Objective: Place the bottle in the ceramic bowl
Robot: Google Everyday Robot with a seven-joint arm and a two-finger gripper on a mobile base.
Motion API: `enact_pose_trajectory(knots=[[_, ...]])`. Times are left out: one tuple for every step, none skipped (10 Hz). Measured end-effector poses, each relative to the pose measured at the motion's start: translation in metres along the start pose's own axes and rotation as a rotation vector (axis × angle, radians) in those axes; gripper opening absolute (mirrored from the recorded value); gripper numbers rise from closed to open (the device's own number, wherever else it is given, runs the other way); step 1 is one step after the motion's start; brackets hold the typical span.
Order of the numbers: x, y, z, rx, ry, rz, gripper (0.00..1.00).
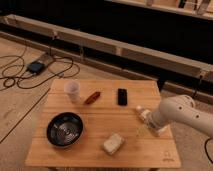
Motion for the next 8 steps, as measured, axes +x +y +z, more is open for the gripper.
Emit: enact_pose_trajectory(knots=[[0.000,0.000,0.000,0.000,0.000,0.000,0.77],[0.000,0.000,0.000,0.001,0.000,-0.001,0.77],[0.000,-0.002,0.000,0.005,-0.001,0.000,0.77],[0.004,-0.014,0.002,0.027,-0.001,-0.002,0.77],[0.005,-0.025,0.003,0.045,-0.006,-0.001,0.77],[0.008,-0.040,0.006,0.069,-0.009,-0.004,0.77],[0.009,-0.058,0.009,0.094,-0.014,-0.004,0.77],[0.011,-0.078,0.012,0.121,-0.015,-0.003,0.77]])
